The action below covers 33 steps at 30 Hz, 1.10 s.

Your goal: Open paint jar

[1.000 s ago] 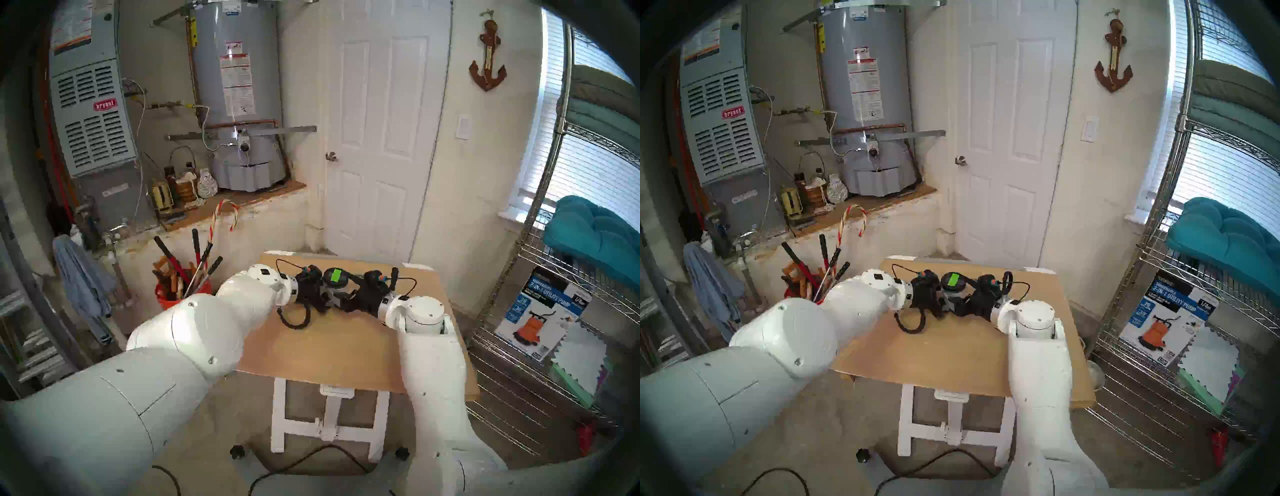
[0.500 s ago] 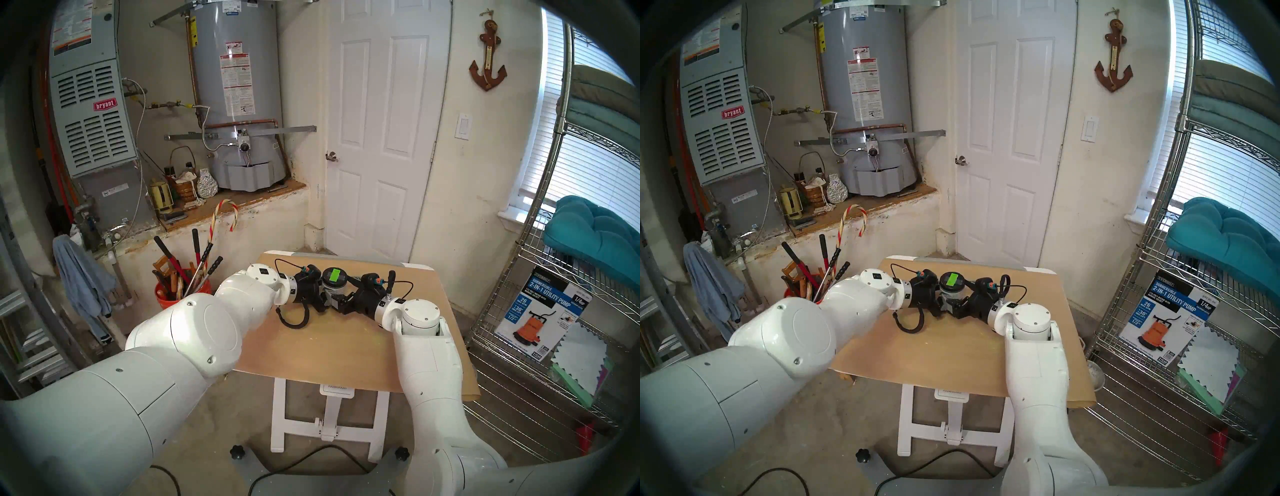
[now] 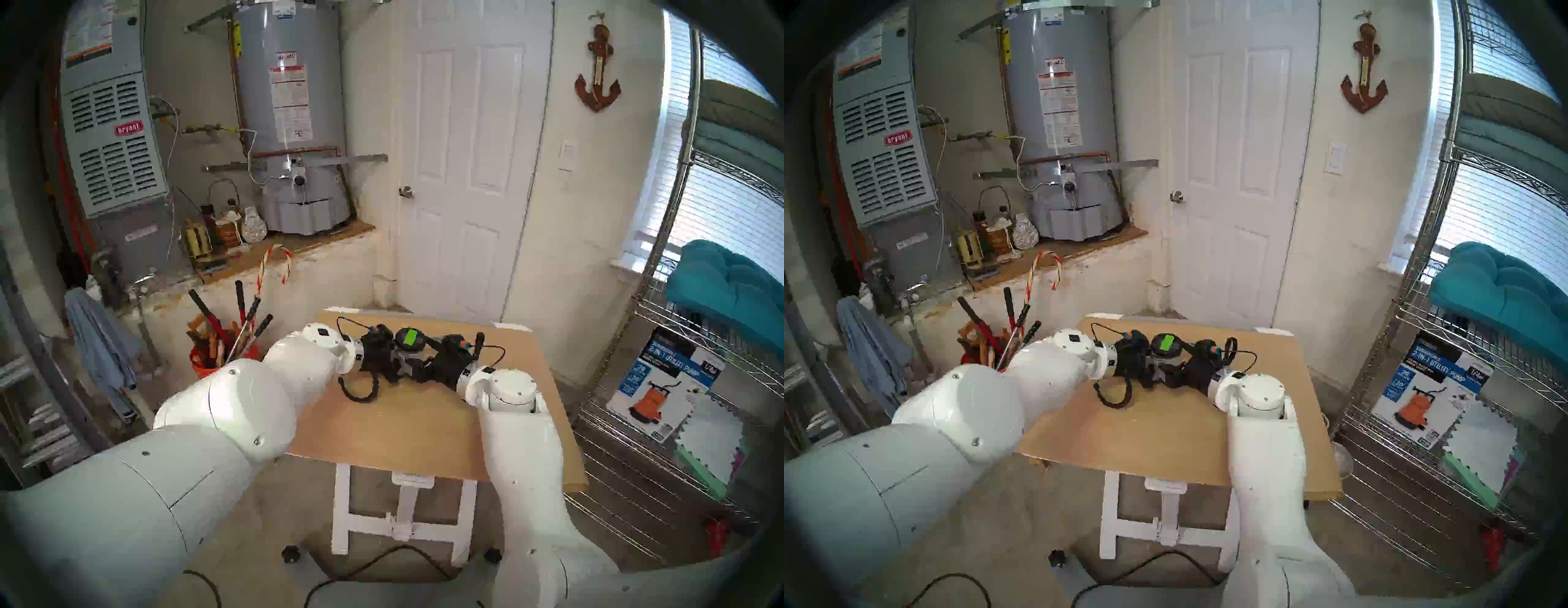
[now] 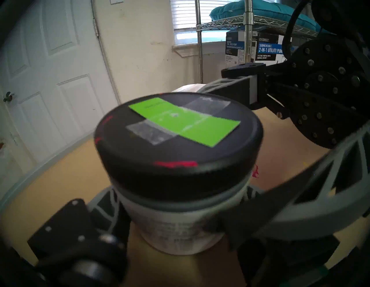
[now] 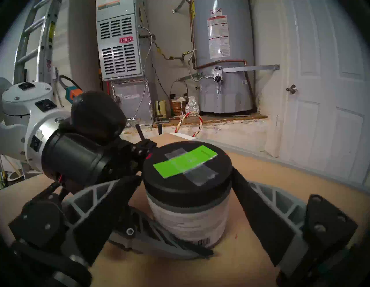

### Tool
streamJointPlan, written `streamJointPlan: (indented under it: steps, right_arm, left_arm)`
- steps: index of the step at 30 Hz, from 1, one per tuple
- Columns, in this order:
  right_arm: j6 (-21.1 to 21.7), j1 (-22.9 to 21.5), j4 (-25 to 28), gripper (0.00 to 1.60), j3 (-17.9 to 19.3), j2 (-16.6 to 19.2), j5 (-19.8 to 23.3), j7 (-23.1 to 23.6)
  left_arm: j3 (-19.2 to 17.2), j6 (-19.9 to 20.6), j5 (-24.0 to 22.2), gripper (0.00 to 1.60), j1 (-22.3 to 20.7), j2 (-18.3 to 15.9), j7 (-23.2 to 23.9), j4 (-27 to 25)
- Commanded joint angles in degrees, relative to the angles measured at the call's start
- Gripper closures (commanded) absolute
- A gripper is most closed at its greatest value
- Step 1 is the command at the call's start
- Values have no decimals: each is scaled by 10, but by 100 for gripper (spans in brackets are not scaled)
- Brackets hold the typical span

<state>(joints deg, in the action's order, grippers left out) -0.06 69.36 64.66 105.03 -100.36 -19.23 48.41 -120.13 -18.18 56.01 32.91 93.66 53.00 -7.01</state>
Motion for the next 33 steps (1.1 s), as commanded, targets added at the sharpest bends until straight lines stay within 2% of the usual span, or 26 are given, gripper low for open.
streamJointPlan:
  steps: [1,23,24,25,26,27,29,30,32,33]
  right_arm:
    - [-14,-15,1,0,-2,-13,17,-1]
    - [-22,-11,5,0,7,-12,34,7]
    - [-21,-11,5,15,7,-11,34,9]
    - [-22,-11,5,18,7,-11,34,11]
    - [-22,-11,5,67,7,-10,34,11]
    - [-20,-11,4,85,6,-9,33,13]
    - [-21,-11,4,92,6,-8,33,16]
    - [-21,-11,3,103,5,-7,32,17]
    - [-23,-12,1,106,5,-5,31,19]
    - [-23,-13,0,114,5,-4,31,19]
  left_arm:
    - [1,2,1,160,-4,1,-1,-1]
    - [0,2,0,160,-3,1,-1,-1]
    - [0,2,0,160,-3,1,-1,-1]
    - [0,2,0,160,-3,2,-1,-1]
    - [0,2,0,160,-3,2,-1,-1]
    - [0,2,0,160,-3,2,-1,-1]
    - [0,1,0,160,-3,2,-1,0]
    - [0,1,0,160,-3,2,-1,0]
    - [0,1,0,160,-3,2,0,0]
    - [-1,1,-1,160,-3,2,1,0]
